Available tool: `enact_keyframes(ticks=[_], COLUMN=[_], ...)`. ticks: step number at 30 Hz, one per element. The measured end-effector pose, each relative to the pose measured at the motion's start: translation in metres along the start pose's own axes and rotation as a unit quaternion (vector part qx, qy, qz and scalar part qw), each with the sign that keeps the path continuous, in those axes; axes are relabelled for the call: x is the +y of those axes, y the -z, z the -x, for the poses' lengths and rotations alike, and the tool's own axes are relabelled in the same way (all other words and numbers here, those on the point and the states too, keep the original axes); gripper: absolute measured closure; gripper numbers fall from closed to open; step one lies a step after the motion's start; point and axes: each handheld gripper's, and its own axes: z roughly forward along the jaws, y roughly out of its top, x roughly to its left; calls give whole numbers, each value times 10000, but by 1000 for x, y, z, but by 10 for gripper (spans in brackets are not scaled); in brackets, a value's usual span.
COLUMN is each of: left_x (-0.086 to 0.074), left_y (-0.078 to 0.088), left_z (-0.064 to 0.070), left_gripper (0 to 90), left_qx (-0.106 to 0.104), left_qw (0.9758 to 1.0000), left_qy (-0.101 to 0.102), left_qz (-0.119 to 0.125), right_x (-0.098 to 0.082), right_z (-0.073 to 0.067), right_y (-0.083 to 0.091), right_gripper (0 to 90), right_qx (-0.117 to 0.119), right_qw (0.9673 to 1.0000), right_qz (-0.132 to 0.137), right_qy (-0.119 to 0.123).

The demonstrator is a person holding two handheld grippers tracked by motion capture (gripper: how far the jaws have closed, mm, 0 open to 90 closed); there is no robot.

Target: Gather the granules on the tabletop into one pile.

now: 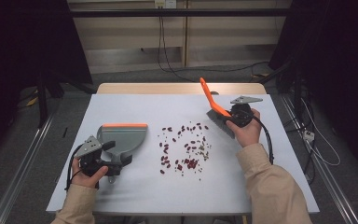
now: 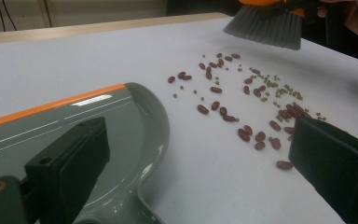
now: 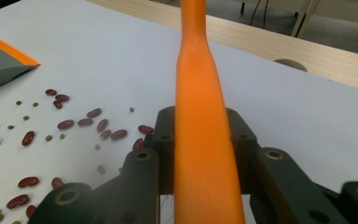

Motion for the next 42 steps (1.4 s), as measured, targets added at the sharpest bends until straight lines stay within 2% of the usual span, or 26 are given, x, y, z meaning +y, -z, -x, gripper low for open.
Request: enact_keyframes(ticks=[5,11,18,20,26,29,30,31,32,35,40,42], left_x=[0,0,-2,-2,-2,-2,-1,-1,-1,-1,-1,-1], left_y=[-1,0,3,3,0,-1,-1,-1,-1,0,1,1], left_z=[-1,0,-1,-1,-2,-4,-4,-5,-5,-5,-4,-3], left_gripper=[50,50,51,51,51,51,51,52,52,52,53,53], left_qx=[-13,3,37,44,11,5,12,17,15,21,19,33], left_qw=[10000,10000,10000,10000,10000,10000,10000,10000,10000,10000,10000,10000], left_qy=[11,13,16,15,46,81,78,80,81,86,70,72], left_qz=[-6,-4,-17,-19,-36,-15,-20,-13,-13,-8,15,12], right_x=[4,5,6,6,12,12,11,10,9,8,6,5], right_z=[3,5,1,0,-5,-9,-10,-11,-13,-18,-25,-30], right_y=[-5,-14,-32,-39,-58,-69,-72,-74,-75,-73,-67,-65], right_gripper=[713,713,713,714,714,713,714,714,714,712,707,707], right_qx=[13,33,78,55,166,249,291,424,535,685,1007,1110], right_qw=[10000,9999,9989,9980,9928,9893,9885,9885,9880,9835,9772,9731], right_qz=[62,32,55,77,152,54,-22,41,64,-11,-121,-168], right_qy=[-14,149,457,627,1174,1437,1483,1452,1448,1677,1866,2012])
